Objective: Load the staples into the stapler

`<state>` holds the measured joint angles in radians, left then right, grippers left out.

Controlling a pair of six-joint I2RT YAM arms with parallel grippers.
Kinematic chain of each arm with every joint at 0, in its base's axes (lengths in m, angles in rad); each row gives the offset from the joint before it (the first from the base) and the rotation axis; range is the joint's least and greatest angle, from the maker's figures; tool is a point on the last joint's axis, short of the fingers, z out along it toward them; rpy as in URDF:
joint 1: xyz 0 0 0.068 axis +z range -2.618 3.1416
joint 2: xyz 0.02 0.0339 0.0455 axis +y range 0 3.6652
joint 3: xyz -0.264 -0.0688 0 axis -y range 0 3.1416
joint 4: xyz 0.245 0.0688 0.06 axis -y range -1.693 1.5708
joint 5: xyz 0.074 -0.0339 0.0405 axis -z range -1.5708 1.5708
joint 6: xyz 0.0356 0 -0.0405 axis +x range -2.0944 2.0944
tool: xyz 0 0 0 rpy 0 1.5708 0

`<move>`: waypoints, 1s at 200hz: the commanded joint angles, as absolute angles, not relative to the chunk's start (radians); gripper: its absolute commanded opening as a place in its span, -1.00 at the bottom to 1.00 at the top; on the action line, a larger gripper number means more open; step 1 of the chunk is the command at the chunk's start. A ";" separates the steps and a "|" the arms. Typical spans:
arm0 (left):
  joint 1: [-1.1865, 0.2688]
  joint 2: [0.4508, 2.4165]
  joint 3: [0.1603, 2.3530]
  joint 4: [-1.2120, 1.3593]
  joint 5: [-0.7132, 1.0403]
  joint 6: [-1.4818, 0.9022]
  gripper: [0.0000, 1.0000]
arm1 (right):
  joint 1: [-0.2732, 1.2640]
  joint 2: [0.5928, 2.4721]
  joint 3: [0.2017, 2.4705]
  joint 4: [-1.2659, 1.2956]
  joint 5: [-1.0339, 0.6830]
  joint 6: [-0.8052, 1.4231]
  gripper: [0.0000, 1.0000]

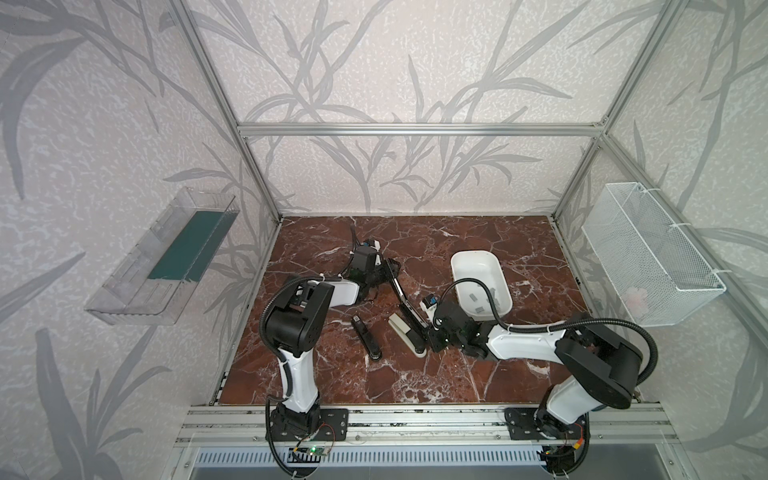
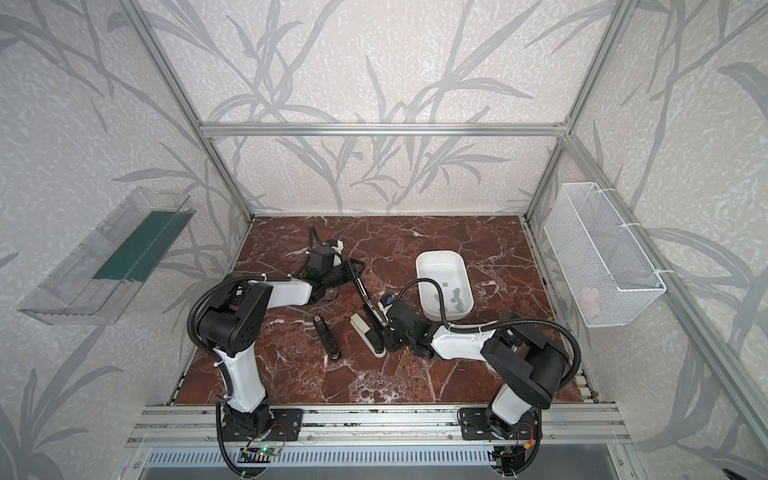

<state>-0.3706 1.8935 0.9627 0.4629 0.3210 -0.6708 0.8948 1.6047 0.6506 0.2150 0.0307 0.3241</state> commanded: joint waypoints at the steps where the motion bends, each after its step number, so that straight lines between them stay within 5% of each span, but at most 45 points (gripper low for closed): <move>1: -0.444 1.820 0.976 0.497 0.315 -0.562 -0.11 | 0.898 1.601 0.630 0.218 0.095 0.288 -0.91; 100: -0.650 1.682 0.752 0.723 0.141 -0.355 -0.08 | 0.883 1.593 0.551 0.340 0.189 0.280 -0.62; 200: -0.759 1.741 0.672 0.861 0.030 -0.206 -0.06 | 0.876 1.518 0.383 0.525 0.173 0.294 -0.31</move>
<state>-0.7322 1.7115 0.6773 0.8631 0.0589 -0.2531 0.8829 1.5417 0.4225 0.5060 0.1684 0.2817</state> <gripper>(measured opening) 0.469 0.339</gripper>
